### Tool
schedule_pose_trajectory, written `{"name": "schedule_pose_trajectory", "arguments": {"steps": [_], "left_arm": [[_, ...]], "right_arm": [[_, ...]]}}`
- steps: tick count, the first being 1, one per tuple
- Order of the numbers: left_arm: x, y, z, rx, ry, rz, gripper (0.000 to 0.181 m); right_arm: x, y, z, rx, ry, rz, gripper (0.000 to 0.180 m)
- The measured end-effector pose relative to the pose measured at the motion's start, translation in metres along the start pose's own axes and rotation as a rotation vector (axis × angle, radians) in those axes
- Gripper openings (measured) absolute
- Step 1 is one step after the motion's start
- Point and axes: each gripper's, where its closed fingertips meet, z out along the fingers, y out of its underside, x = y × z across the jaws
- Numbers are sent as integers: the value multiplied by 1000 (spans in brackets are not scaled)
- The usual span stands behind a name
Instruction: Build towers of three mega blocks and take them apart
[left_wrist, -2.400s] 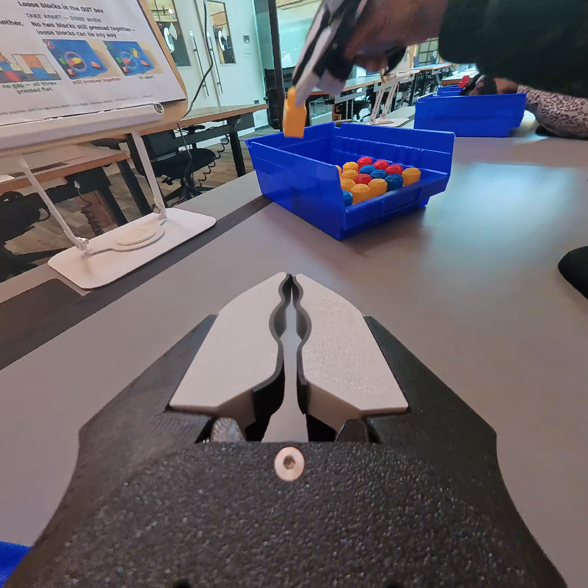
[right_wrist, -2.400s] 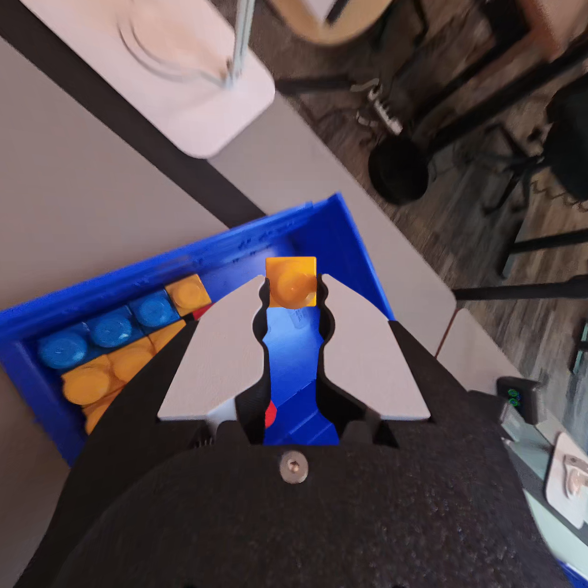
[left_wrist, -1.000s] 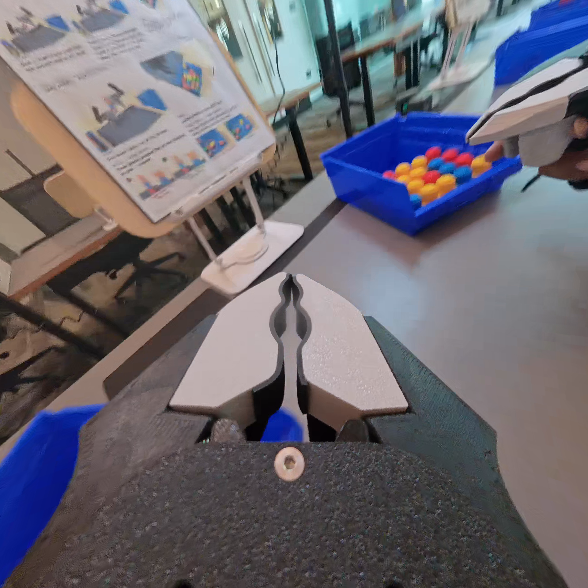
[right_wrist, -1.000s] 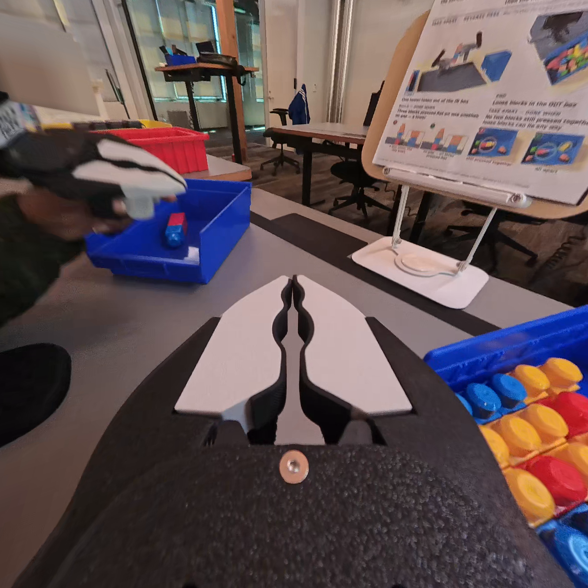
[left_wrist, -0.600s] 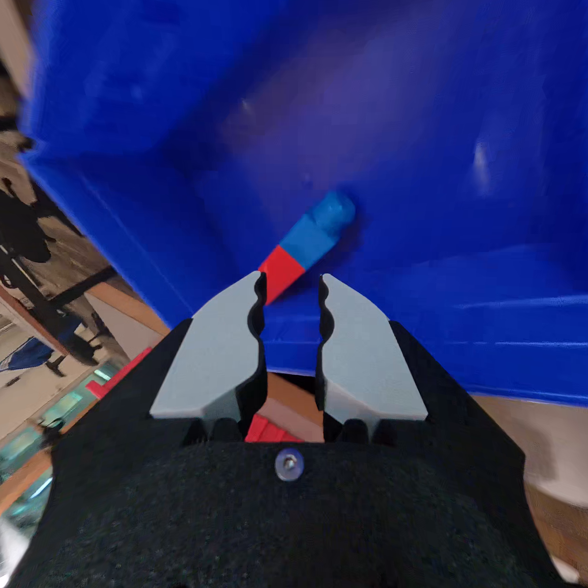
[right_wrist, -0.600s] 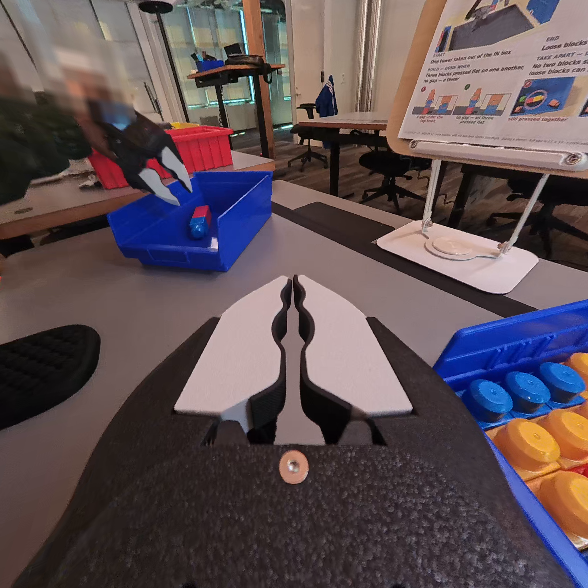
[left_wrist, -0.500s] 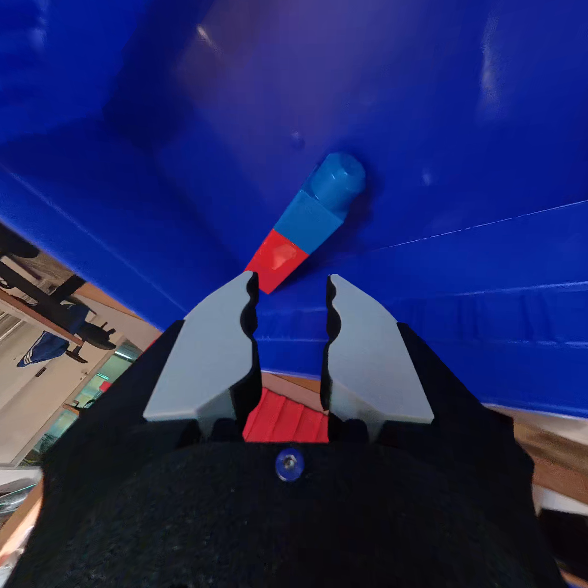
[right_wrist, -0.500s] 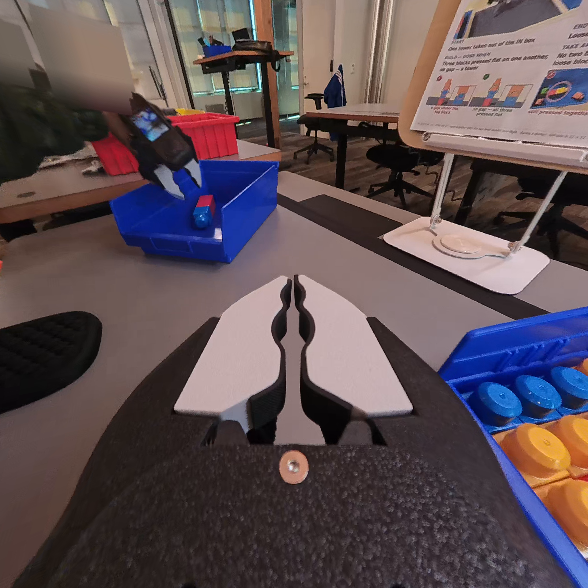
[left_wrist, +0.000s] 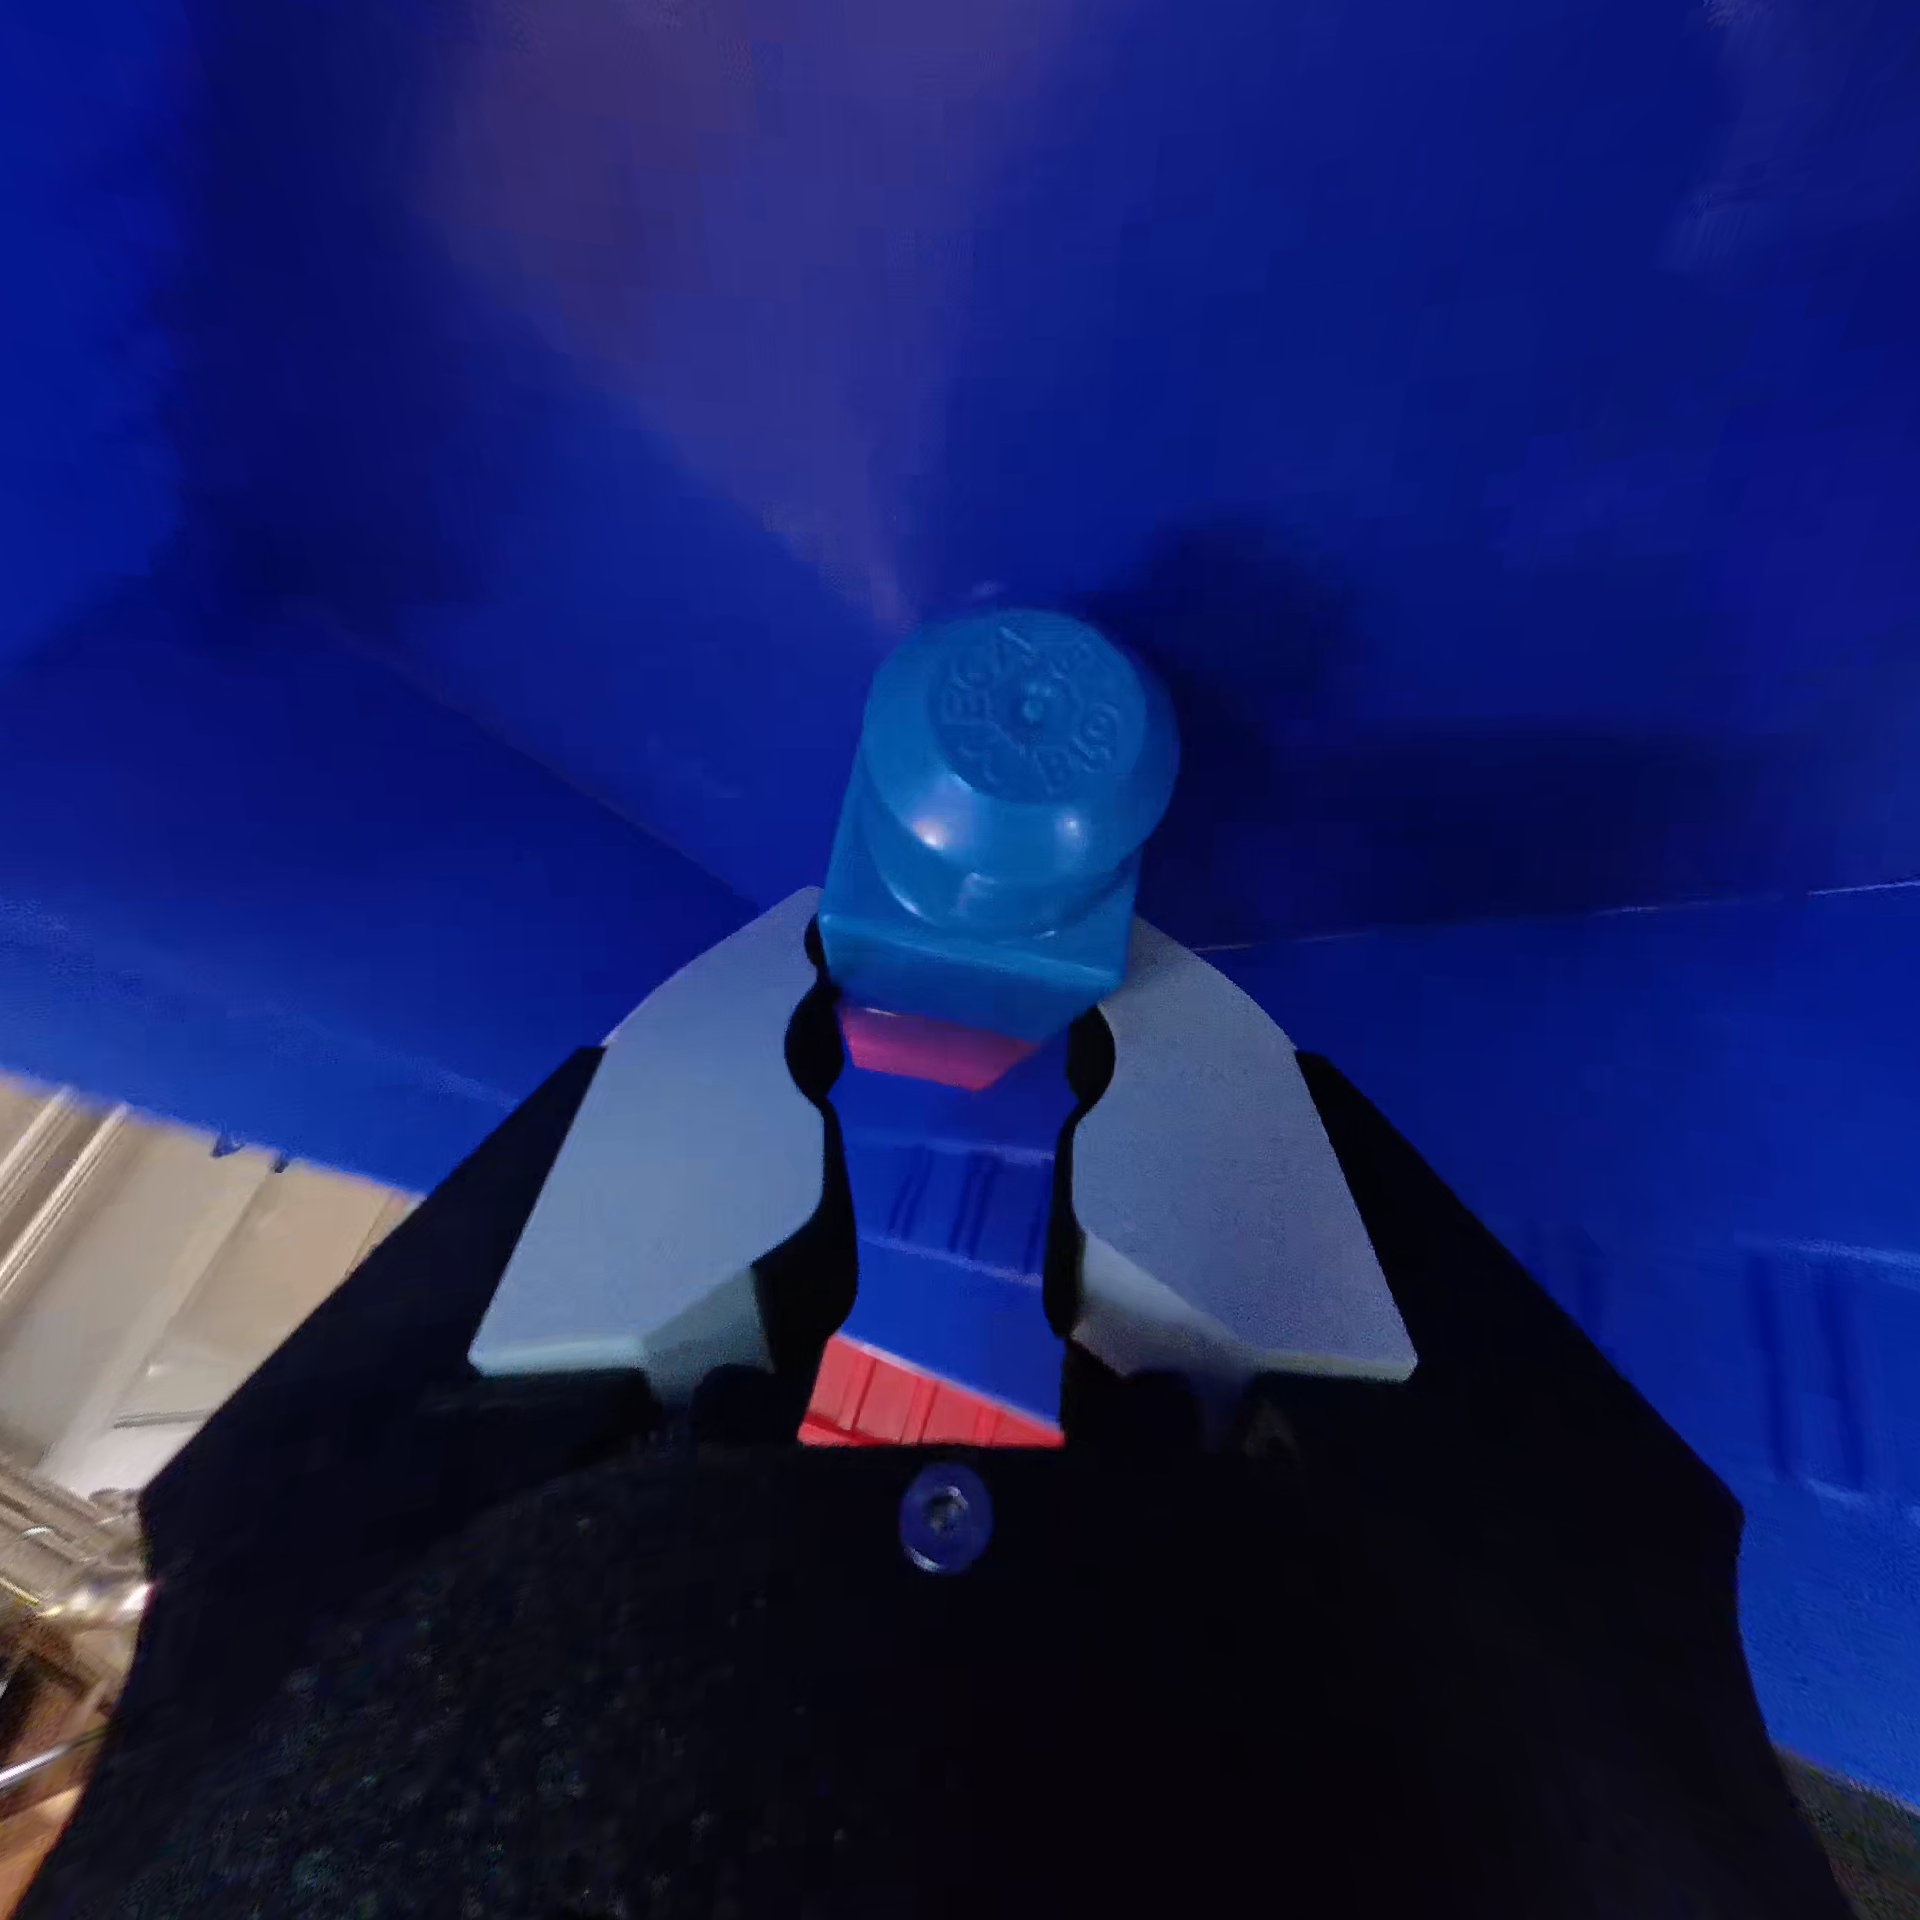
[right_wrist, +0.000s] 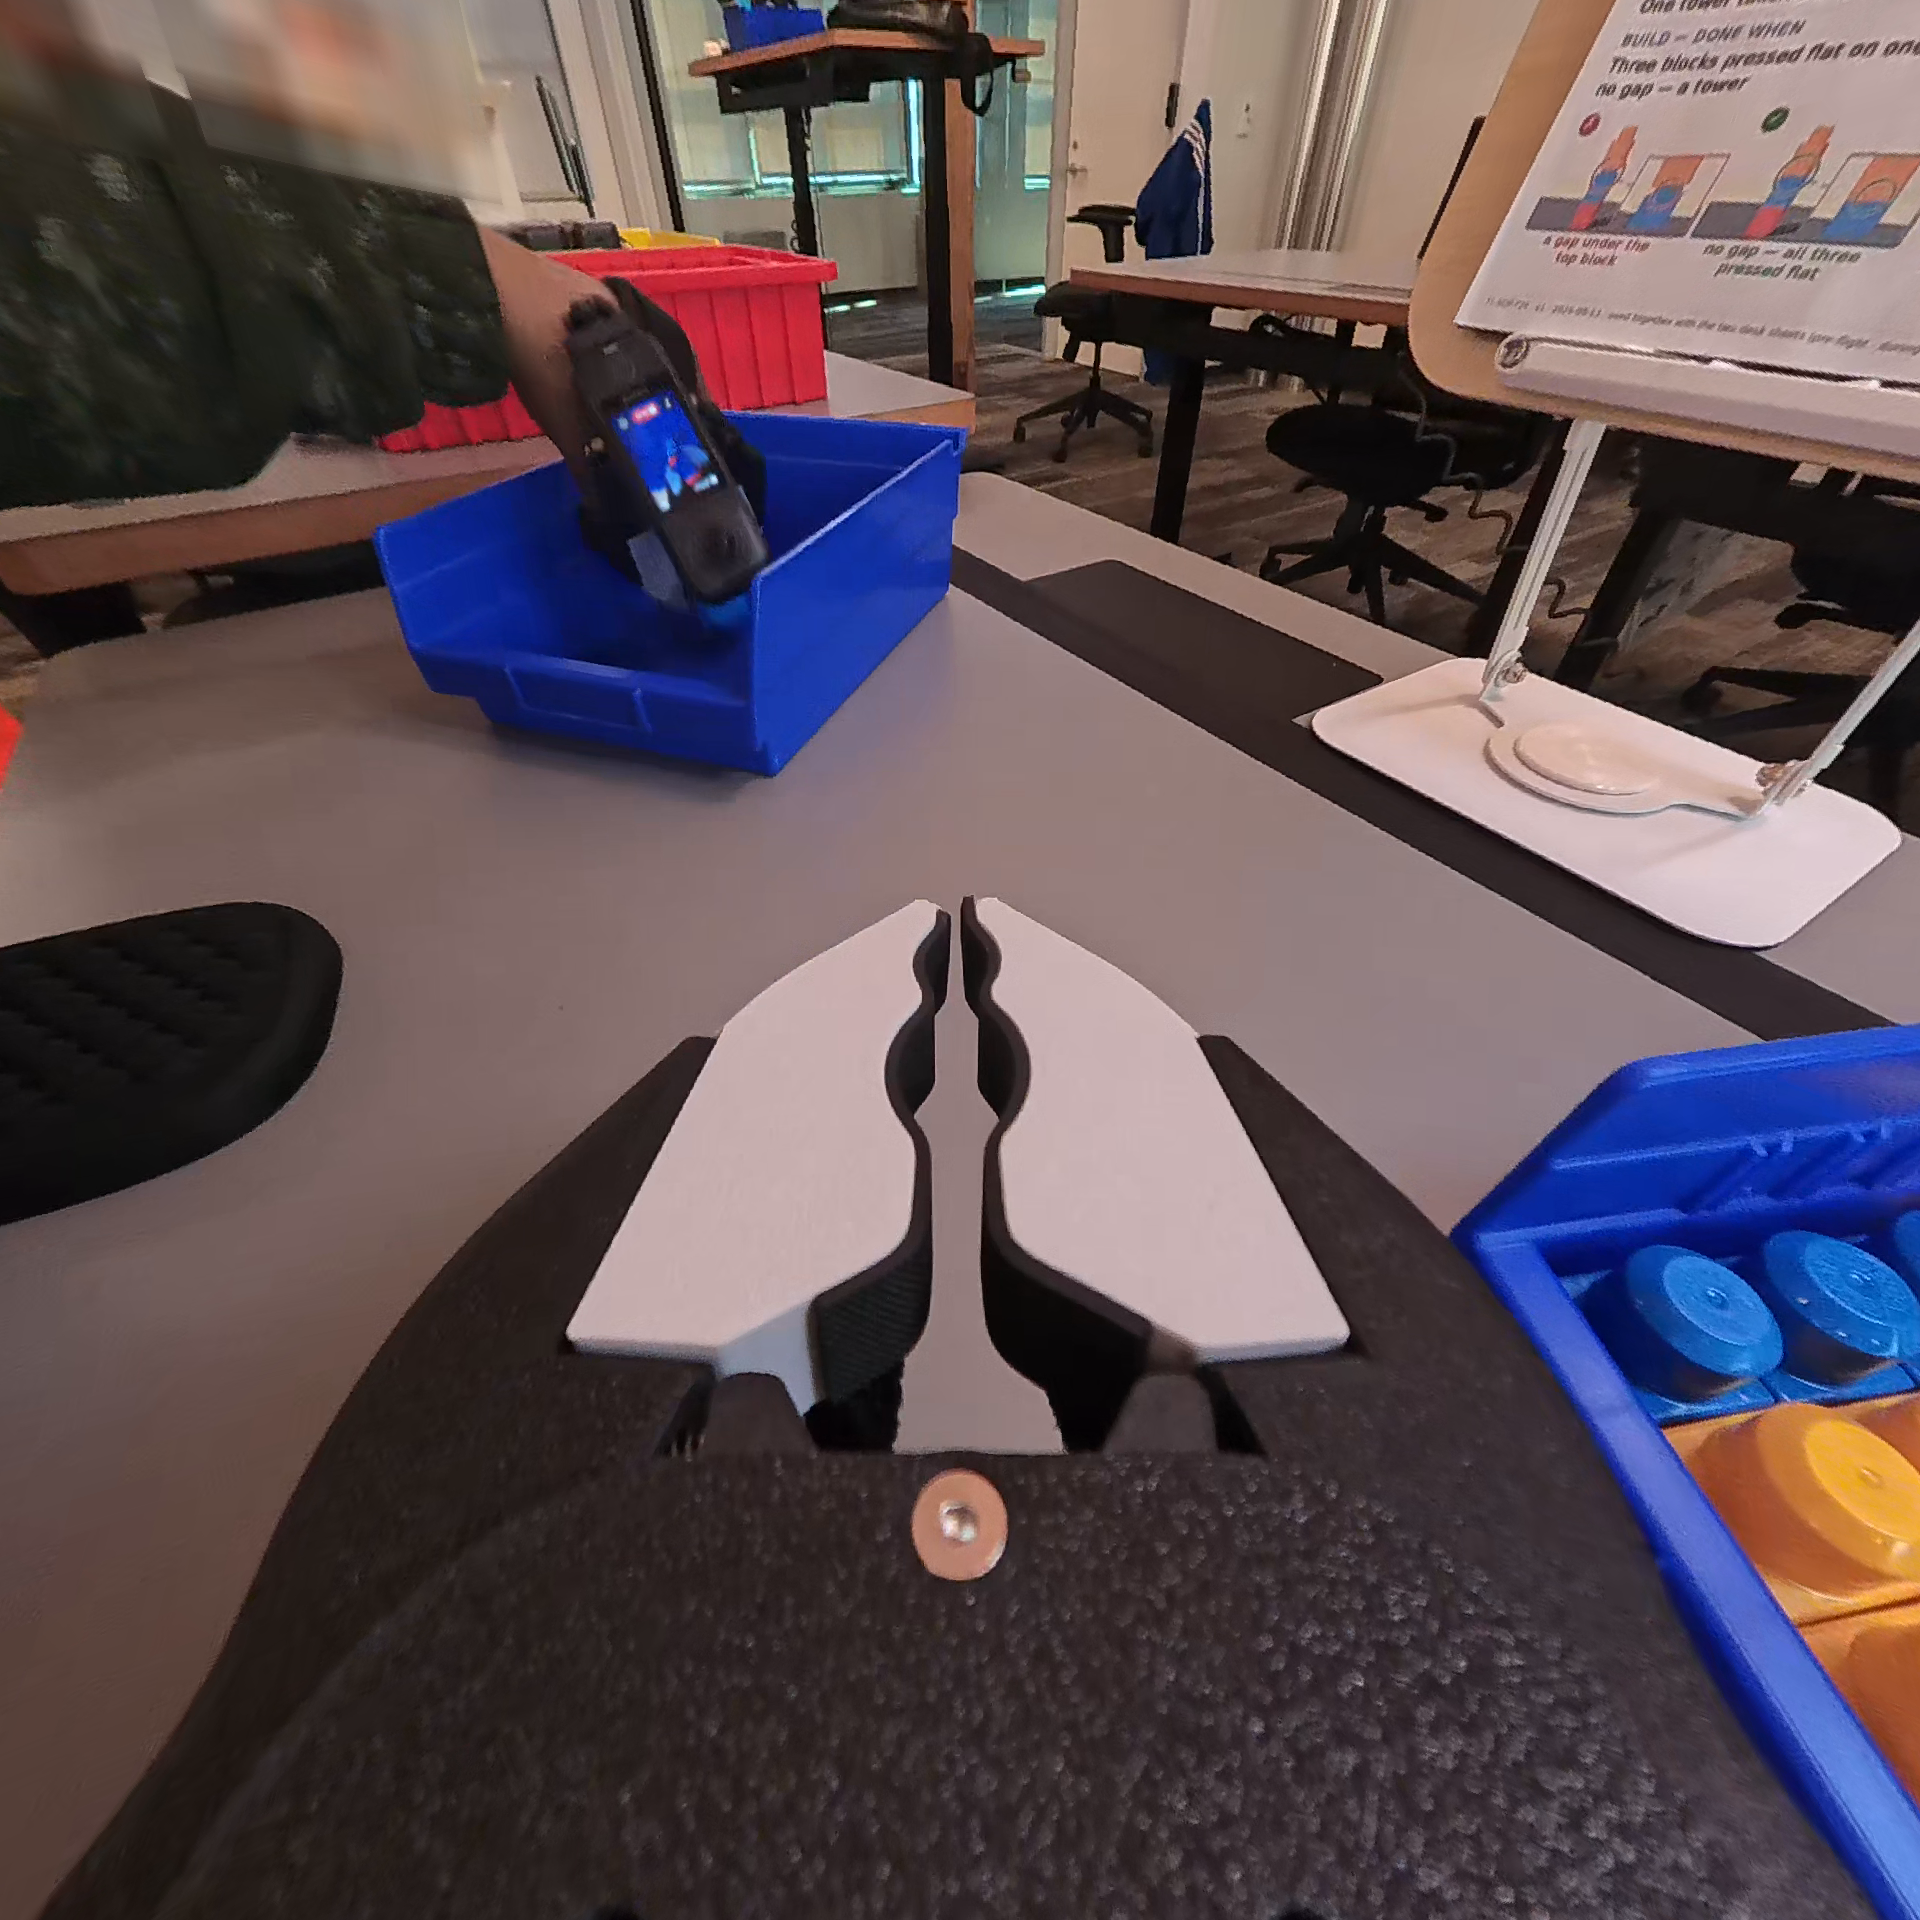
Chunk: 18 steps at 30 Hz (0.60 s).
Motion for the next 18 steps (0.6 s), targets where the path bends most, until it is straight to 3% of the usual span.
{"name": "schedule_pose_trajectory", "arguments": {"steps": [5,11,15,18], "left_arm": [[-29,-26,-82,343,-154,-178,40],[-27,-79,-217,816,-324,-285,40],[15,-141,-287,1061,-328,-258,40],[50,-199,-308,1173,-291,-219,40]], "right_arm": [[-3,-5,-2,22,-5,-5,2],[-15,-9,0,34,-32,-50,6],[-40,-18,2,82,-96,-139,42],[-58,-16,6,69,-122,-225,55]]}}
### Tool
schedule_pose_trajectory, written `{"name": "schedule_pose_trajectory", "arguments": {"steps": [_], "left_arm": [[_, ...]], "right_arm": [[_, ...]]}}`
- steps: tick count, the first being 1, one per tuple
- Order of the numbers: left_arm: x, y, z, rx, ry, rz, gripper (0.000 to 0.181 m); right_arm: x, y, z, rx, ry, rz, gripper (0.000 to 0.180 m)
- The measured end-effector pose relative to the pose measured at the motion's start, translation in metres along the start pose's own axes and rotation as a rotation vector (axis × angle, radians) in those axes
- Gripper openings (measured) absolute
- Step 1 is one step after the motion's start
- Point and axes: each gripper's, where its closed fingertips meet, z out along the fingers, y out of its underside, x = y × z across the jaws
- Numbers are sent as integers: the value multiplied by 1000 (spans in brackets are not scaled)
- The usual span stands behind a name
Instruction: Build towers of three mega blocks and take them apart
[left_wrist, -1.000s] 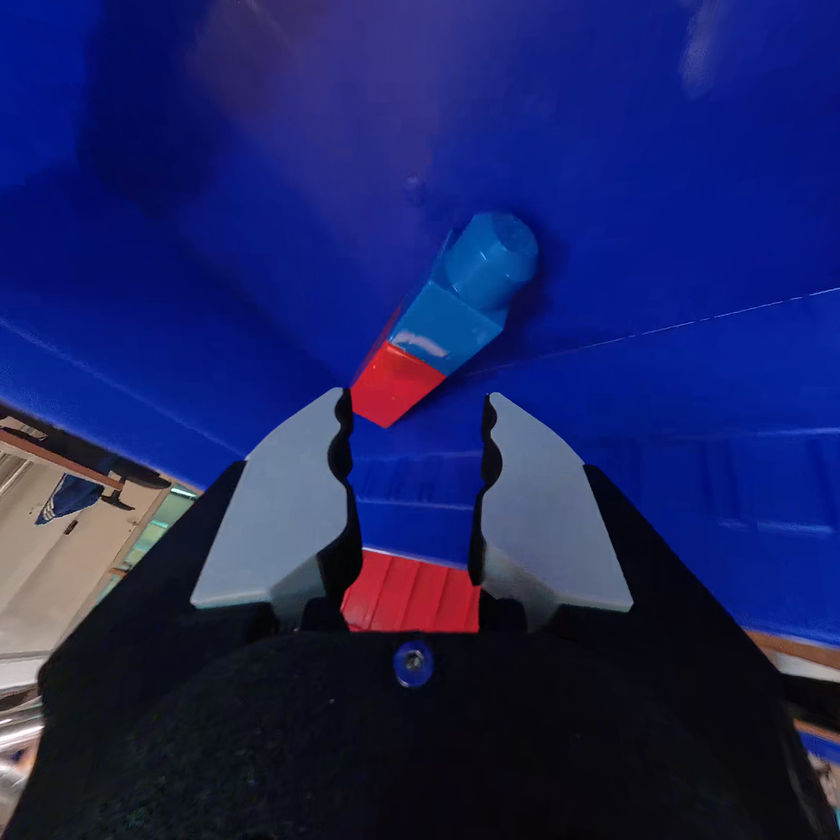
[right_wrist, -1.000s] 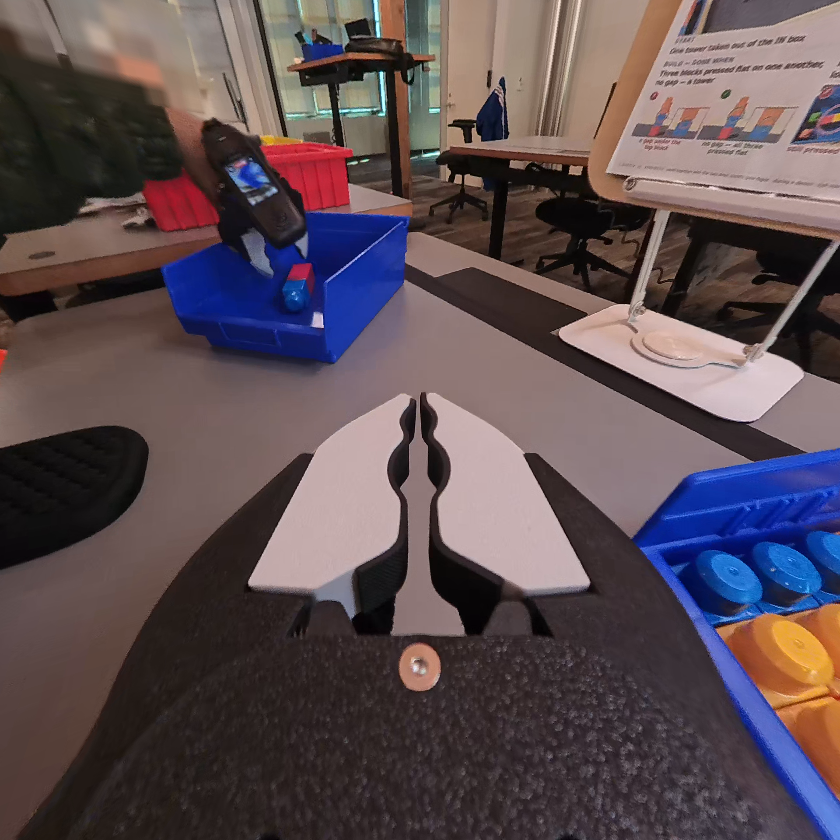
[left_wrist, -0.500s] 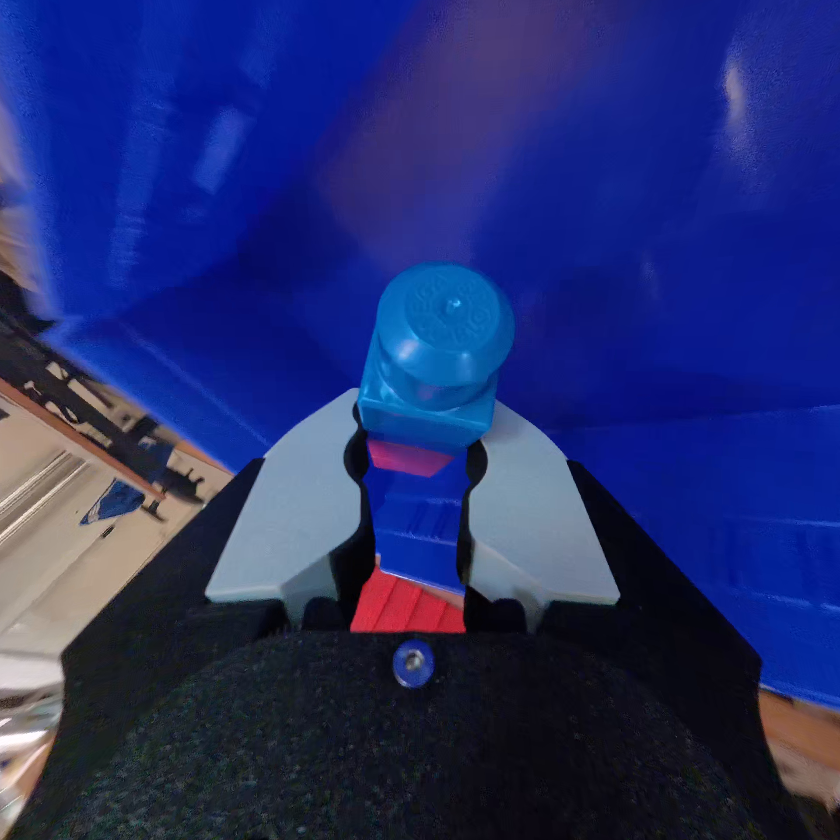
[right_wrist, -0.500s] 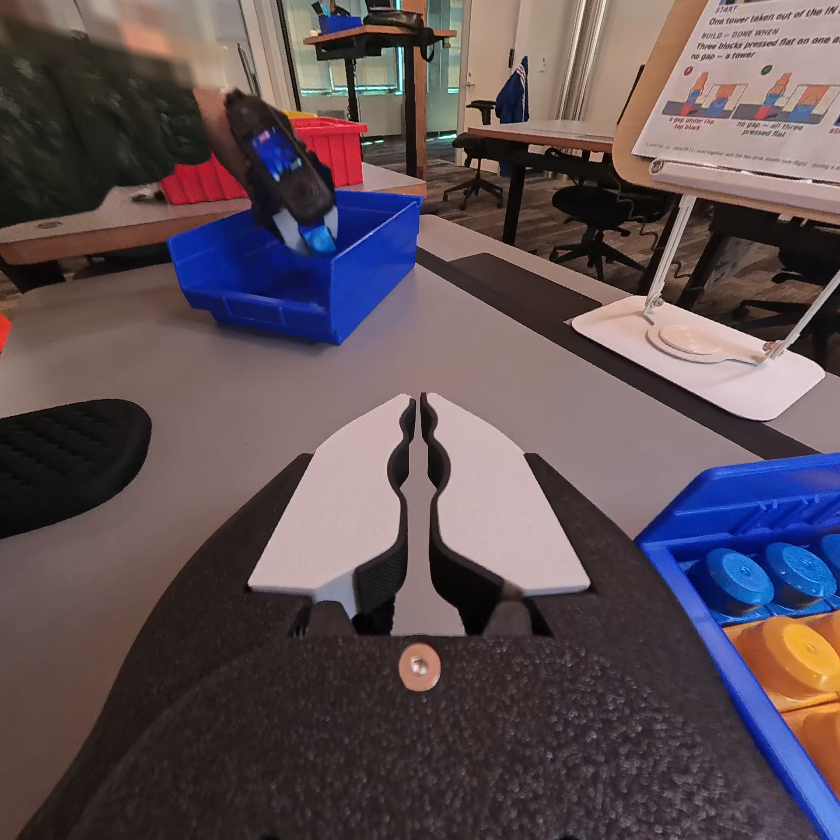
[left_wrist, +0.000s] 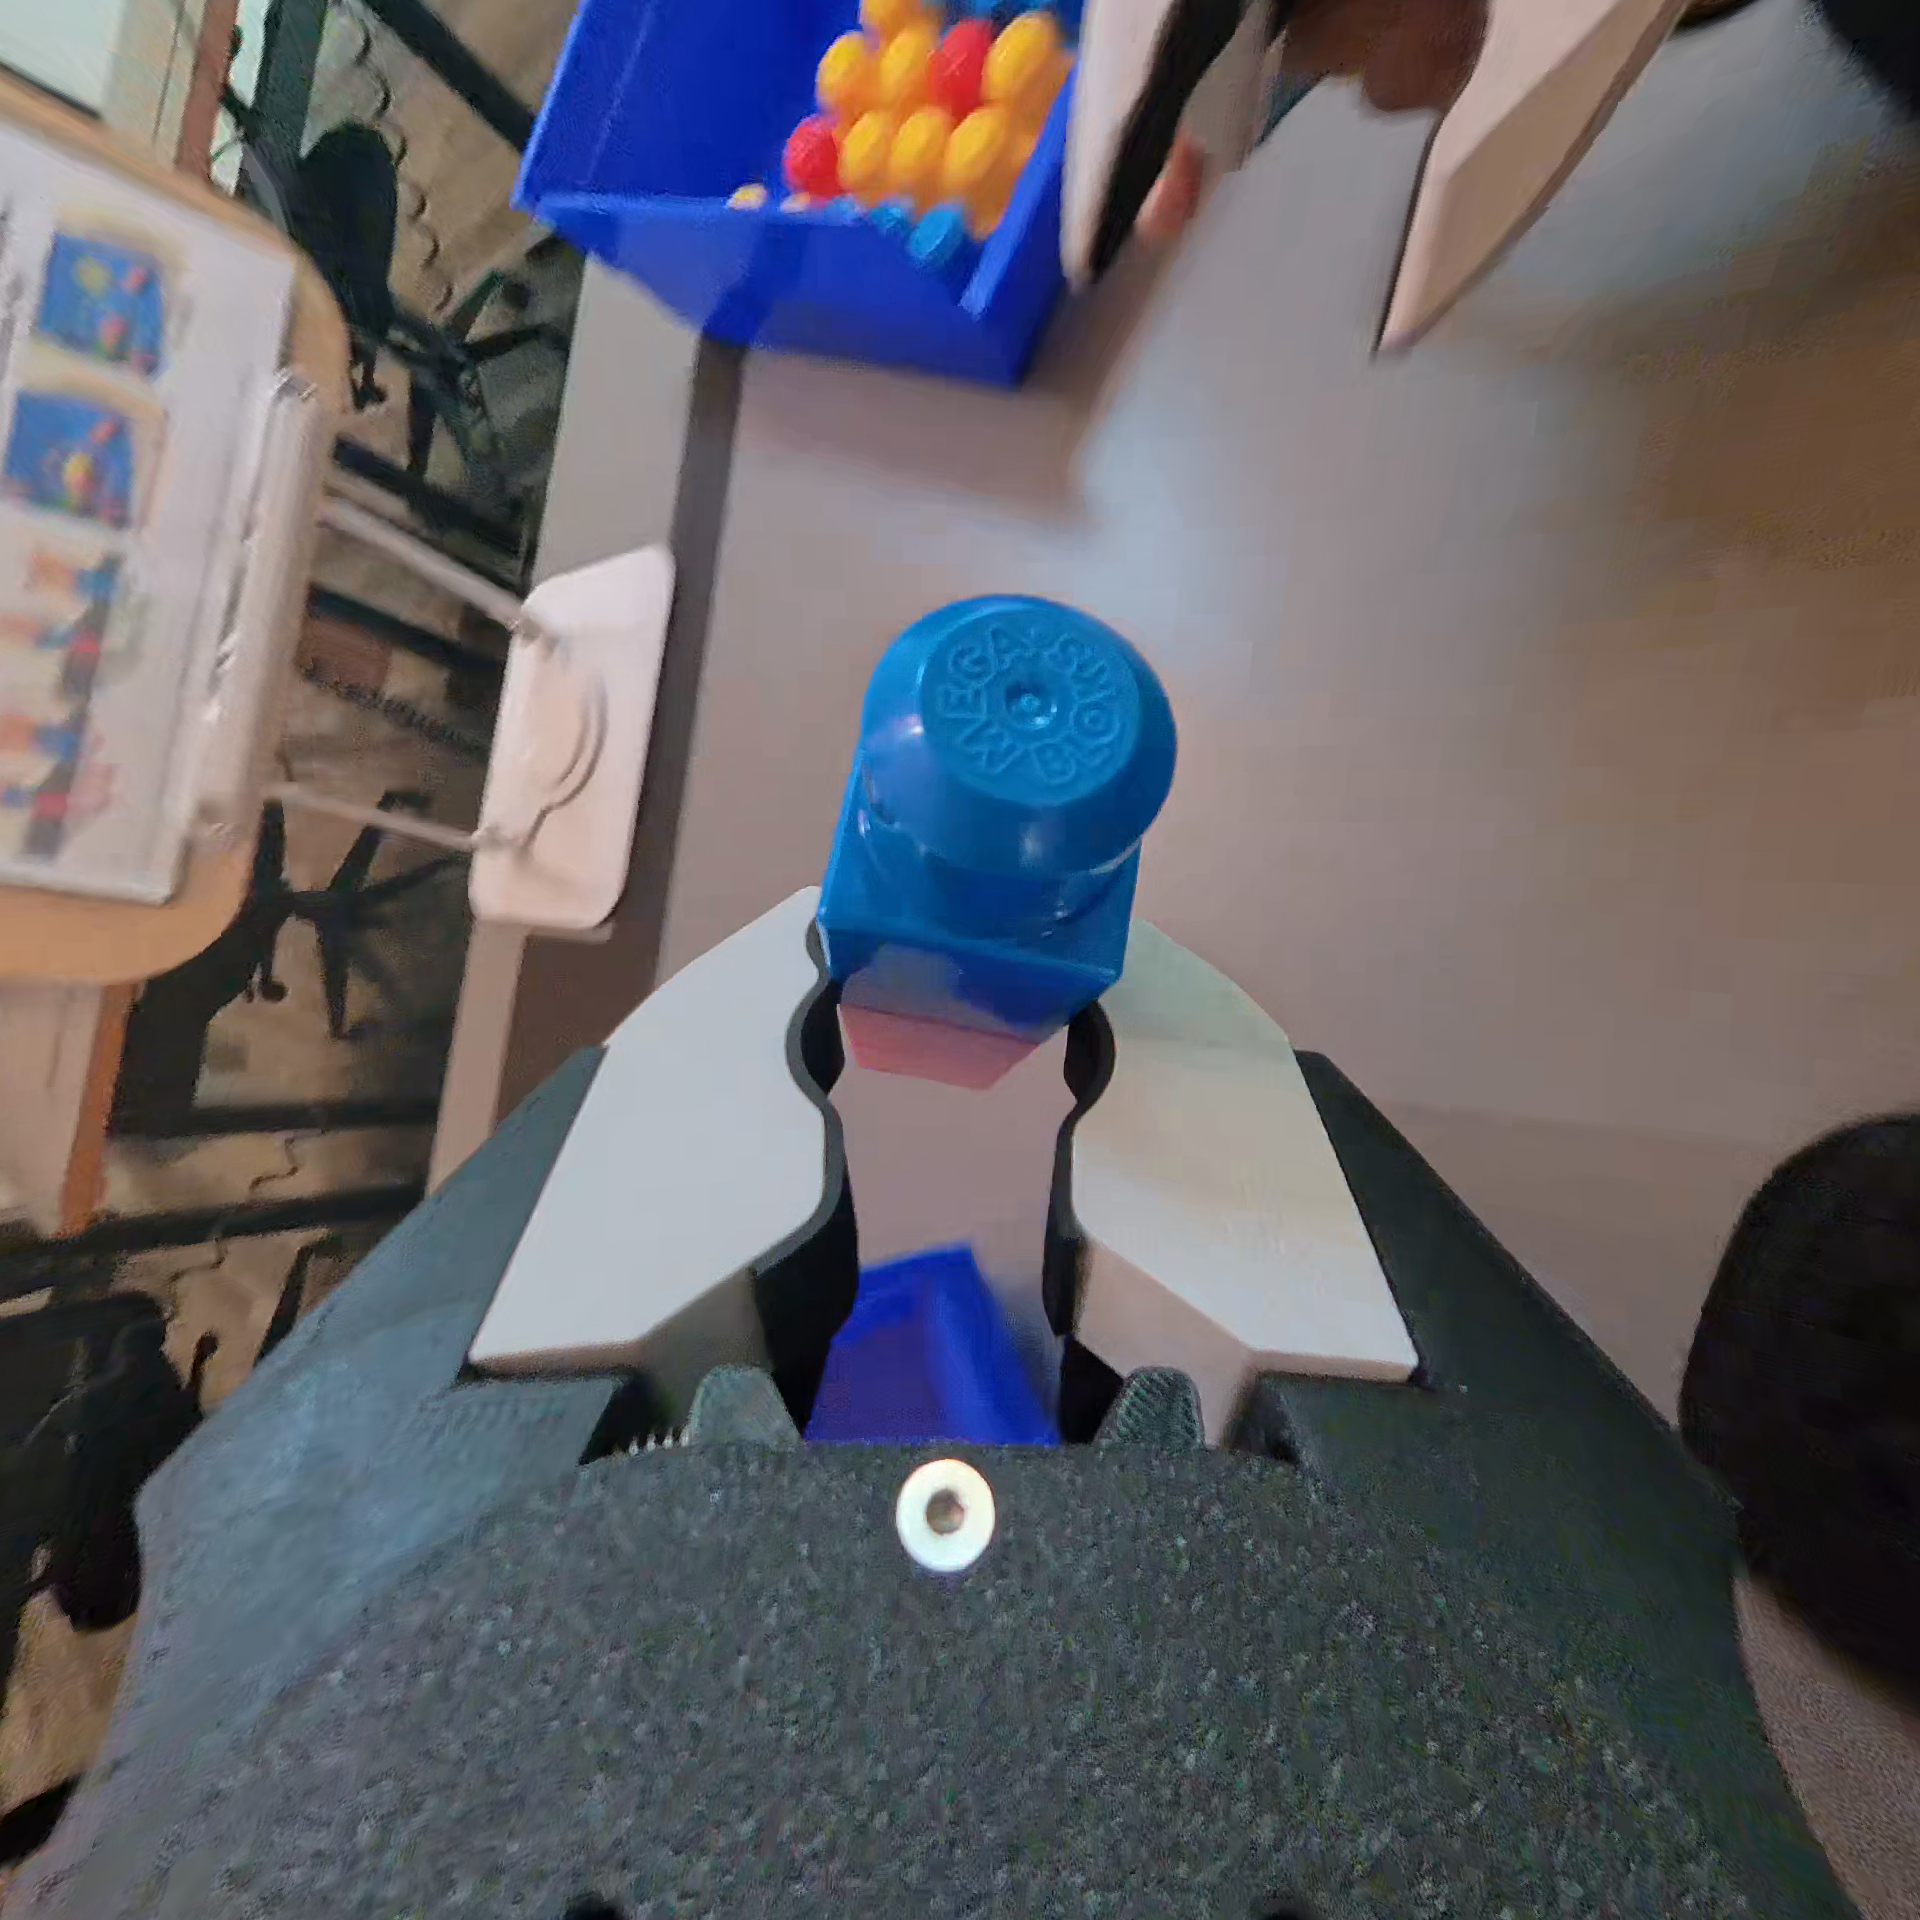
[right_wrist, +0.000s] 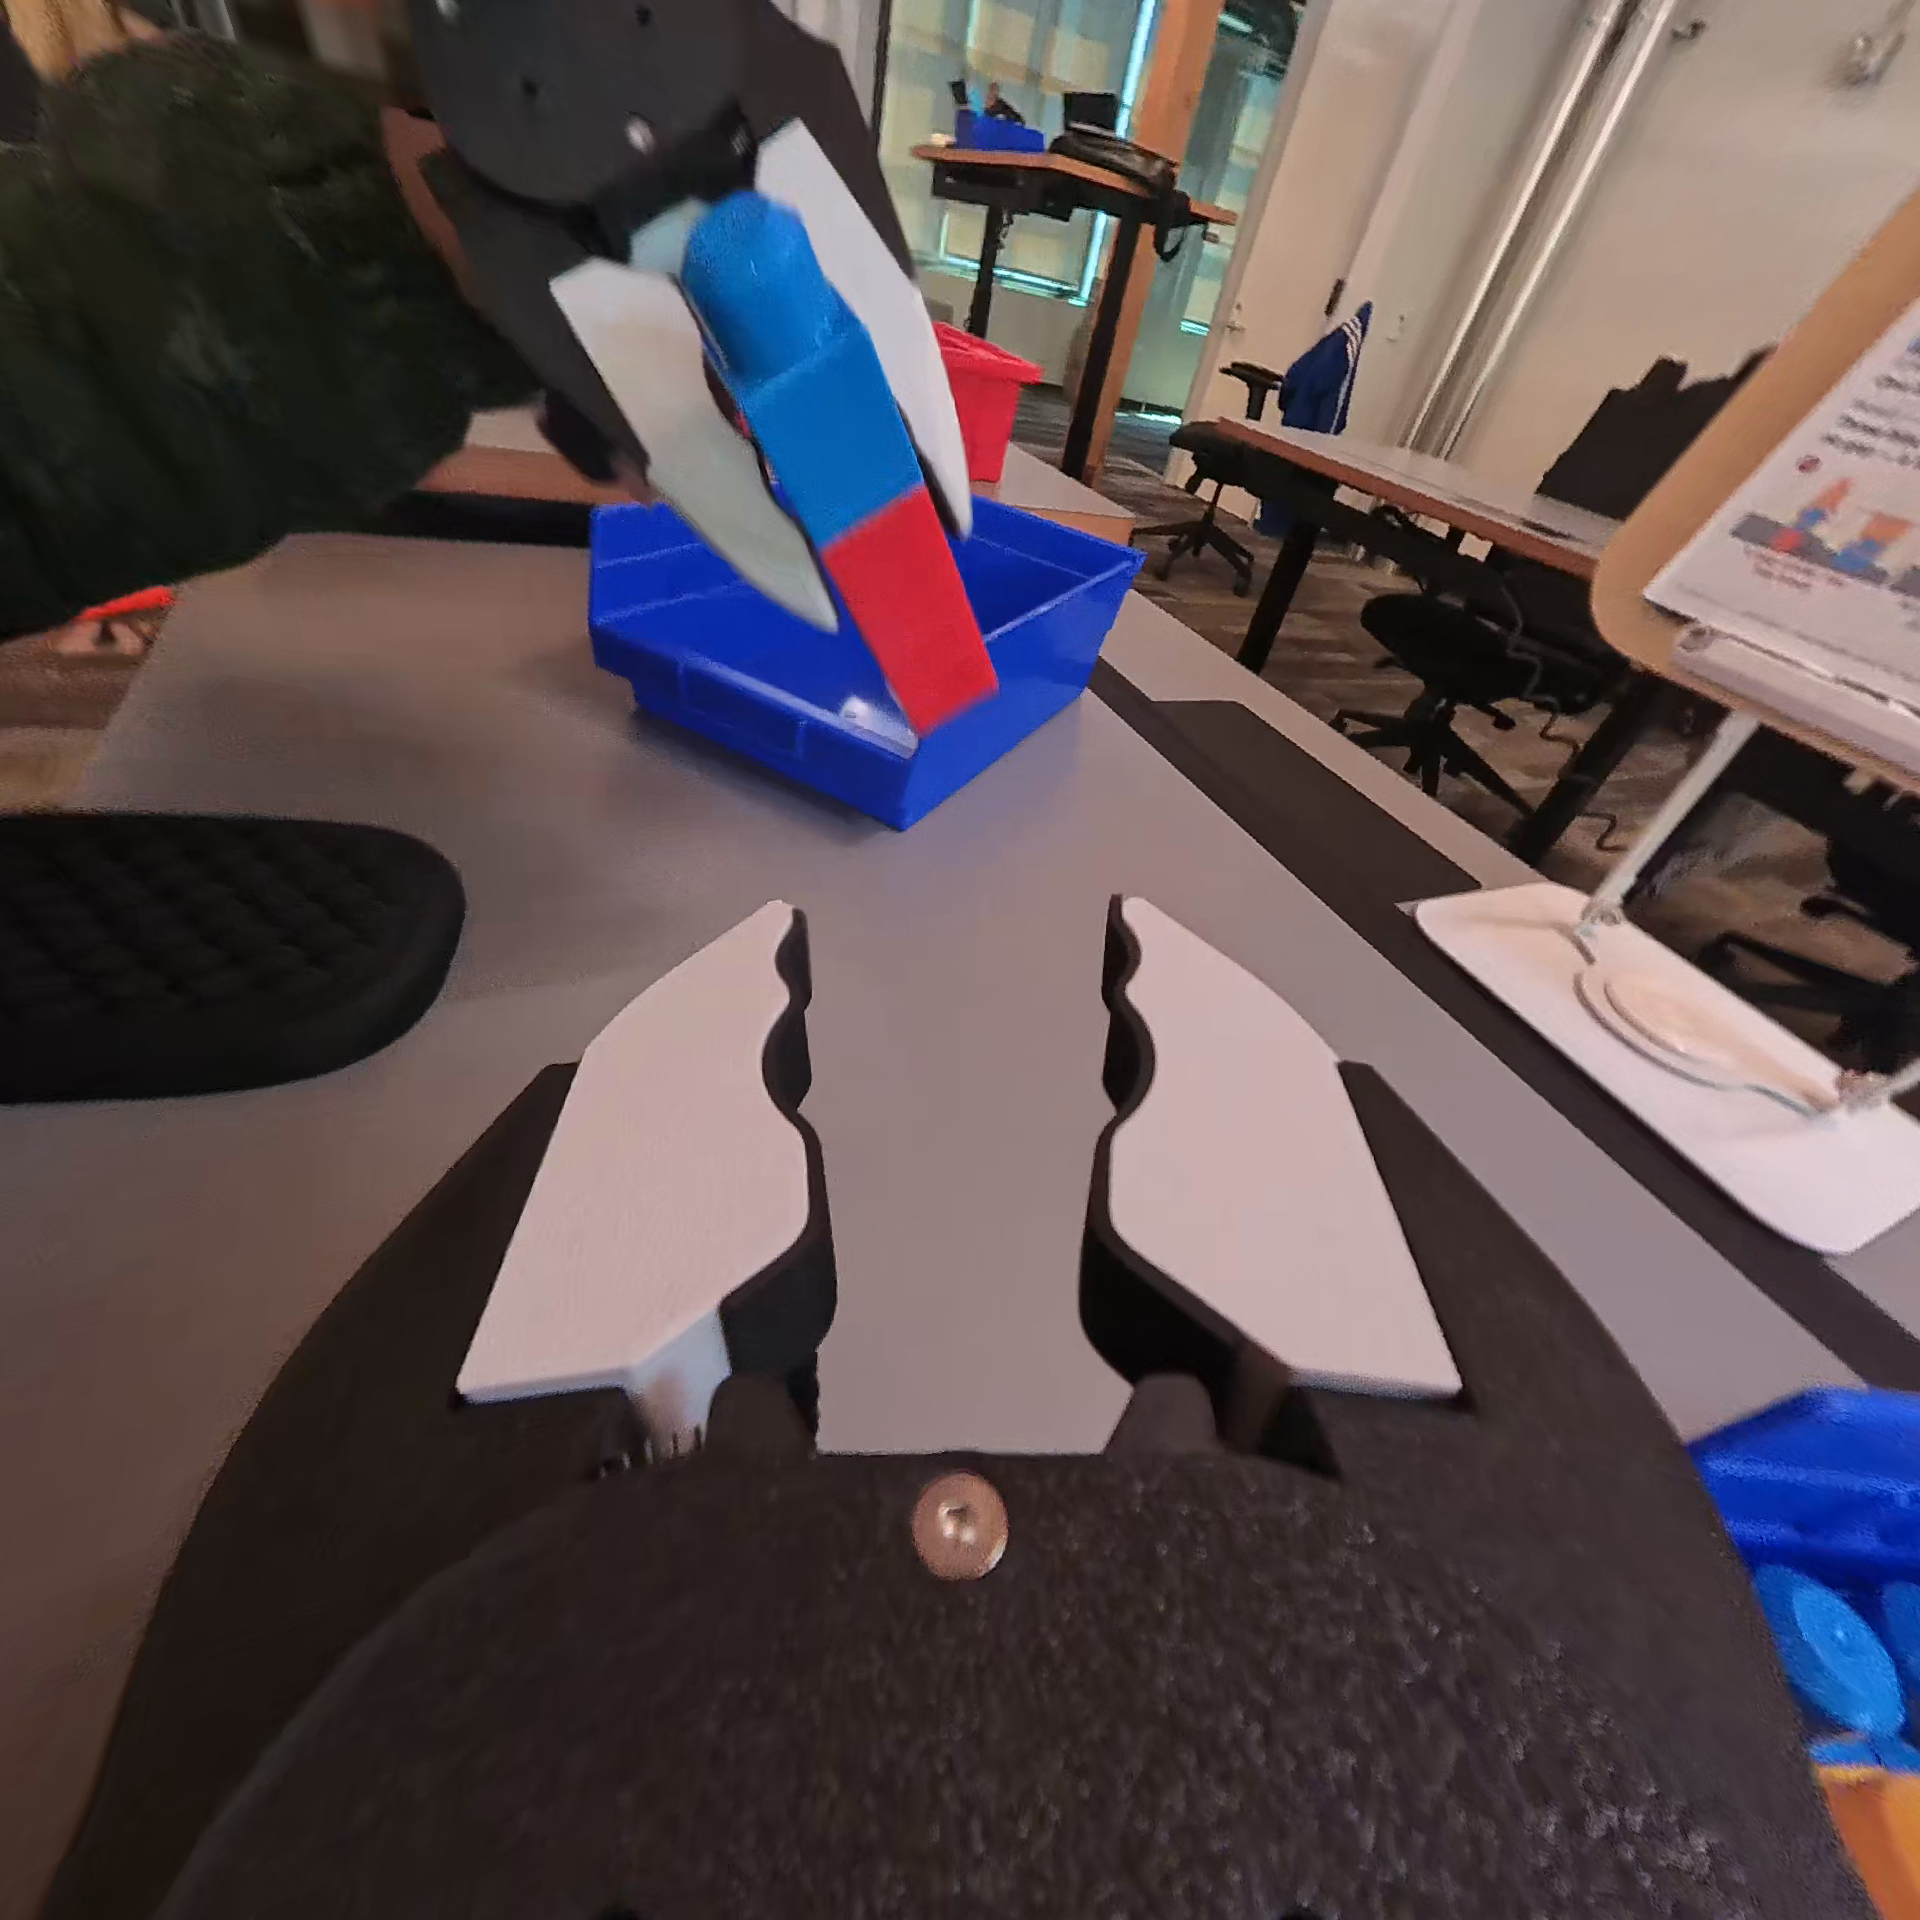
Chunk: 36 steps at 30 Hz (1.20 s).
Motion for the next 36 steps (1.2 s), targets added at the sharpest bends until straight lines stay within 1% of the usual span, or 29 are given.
{"name": "schedule_pose_trajectory", "arguments": {"steps": [4,6,7,9,10,14,17,19,22,24,25,26,27,28,33,36], "left_arm": [[53,-27,51,89,90,-26,40],[70,-35,69,100,138,-15,40],[76,-39,75,105,158,-9,40],[83,-46,81,119,191,-8,40],[86,-47,83,123,207,-17,40],[94,-50,88,206,266,-89,40],[95,-58,84,361,299,-169,40],[94,-59,81,432,314,-225,41],[94,-60,80,479,352,-298,59],[98,-67,79,518,378,-320,63],[99,-71,79,533,378,-320,62],[99,-75,79,548,360,-318,56],[99,-78,78,561,349,-318,45],[100,-79,77,567,346,-319,41],[94,-74,71,563,362,-338,41],[90,-67,70,549,356,-338,41]], "right_arm": [[-25,2,6,-20,-78,-67,60],[-32,6,8,-42,-109,-81,58],[-33,8,8,-50,-110,-93,56],[-40,13,7,-70,-150,-124,41],[-42,16,6,-81,-162,-133,38],[-43,20,5,-105,-156,-176,36],[-43,17,4,-81,-165,-150,35],[-42,13,3,-44,-178,-101,35],[-39,-3,-3,69,-207,8,35],[-36,-16,-7,158,-223,80,35],[-36,-20,-9,192,-232,107,35],[-36,-21,-10,209,-245,128,35],[-37,-21,-9,213,-257,142,35],[-38,-19,-9,213,-265,148,35],[-35,-16,-9,200,-270,171,34],[-31,-4,-9,126,-265,158,34]]}}
